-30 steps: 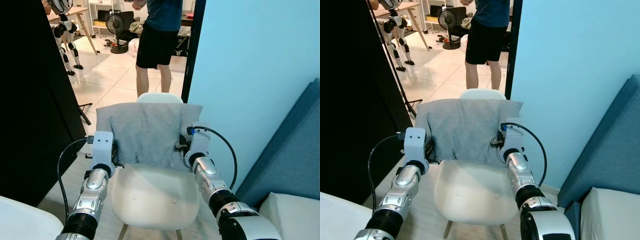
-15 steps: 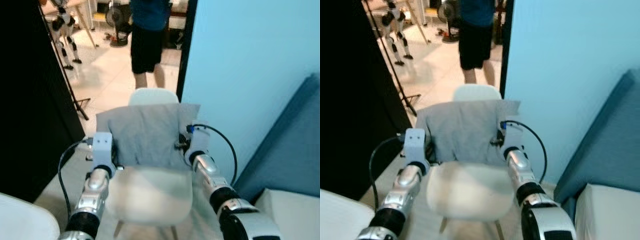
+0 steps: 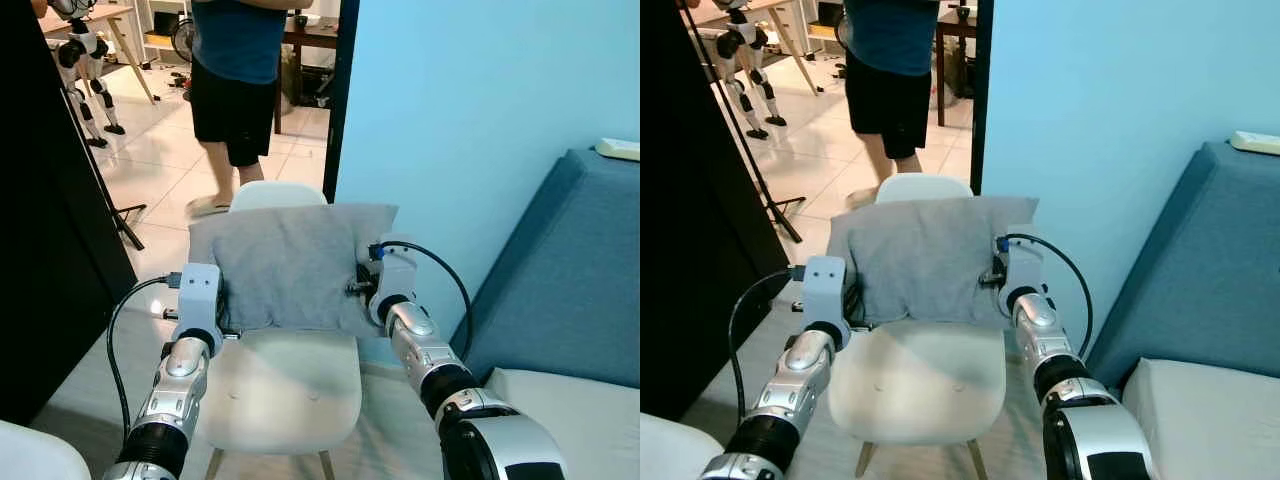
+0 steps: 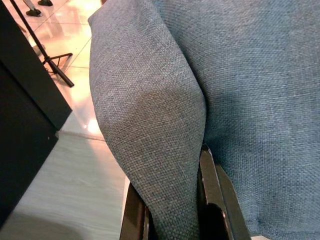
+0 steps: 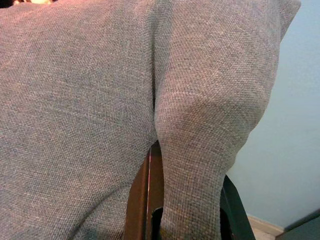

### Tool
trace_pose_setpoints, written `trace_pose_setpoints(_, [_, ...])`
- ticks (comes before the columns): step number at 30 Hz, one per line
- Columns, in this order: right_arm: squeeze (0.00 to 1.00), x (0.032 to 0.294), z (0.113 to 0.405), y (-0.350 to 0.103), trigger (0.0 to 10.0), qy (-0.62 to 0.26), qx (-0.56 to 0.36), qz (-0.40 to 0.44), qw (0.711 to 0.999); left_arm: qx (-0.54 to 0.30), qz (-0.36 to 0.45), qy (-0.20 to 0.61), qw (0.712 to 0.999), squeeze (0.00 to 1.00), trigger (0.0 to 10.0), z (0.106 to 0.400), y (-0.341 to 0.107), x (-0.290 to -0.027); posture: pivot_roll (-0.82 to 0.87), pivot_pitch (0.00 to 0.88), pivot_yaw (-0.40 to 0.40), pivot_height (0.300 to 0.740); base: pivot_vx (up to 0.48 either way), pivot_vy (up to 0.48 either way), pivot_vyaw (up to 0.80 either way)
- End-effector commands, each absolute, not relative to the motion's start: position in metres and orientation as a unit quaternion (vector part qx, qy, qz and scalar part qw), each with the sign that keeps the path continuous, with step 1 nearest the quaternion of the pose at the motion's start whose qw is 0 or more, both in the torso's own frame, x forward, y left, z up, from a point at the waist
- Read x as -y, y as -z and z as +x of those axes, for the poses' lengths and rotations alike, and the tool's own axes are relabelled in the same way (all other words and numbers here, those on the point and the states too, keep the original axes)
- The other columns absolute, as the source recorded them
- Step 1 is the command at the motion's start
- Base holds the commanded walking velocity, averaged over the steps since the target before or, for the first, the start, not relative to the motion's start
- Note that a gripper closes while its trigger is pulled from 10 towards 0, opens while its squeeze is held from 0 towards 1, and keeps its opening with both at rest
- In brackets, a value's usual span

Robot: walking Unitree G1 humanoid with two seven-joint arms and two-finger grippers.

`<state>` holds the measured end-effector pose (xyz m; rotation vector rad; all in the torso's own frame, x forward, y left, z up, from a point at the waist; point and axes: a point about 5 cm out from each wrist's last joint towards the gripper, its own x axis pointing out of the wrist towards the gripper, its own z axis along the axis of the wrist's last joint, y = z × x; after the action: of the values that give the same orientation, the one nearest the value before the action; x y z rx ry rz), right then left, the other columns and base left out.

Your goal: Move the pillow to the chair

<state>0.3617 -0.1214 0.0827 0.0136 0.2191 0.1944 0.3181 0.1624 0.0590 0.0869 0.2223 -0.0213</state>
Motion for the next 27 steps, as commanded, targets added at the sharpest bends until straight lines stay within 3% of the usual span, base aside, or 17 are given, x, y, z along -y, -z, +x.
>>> trace_pose_setpoints(1, [0.00,0.112,0.361,-0.084,10.0,-0.118,-0.108,-0.007,0.987,-0.085,0.060,0.036,0.994,0.00,10.0,0.322,-0.068,-0.154,0.07,0.000,-0.079,0.731,0.000,0.000,0.00])
trace_pose_setpoints(13, [0.00,0.109,0.359,-0.079,10.0,-0.123,-0.112,-0.006,0.986,-0.088,0.084,0.039,0.992,0.00,10.0,0.323,-0.068,-0.153,0.08,0.000,-0.089,0.713,0.000,0.000,0.00])
trace_pose_setpoints(27, [0.00,0.106,0.353,-0.072,10.0,-0.125,-0.124,0.001,0.984,-0.104,0.048,0.041,0.993,0.00,10.0,0.319,-0.067,-0.148,0.08,0.000,-0.086,0.680,0.000,0.000,0.00])
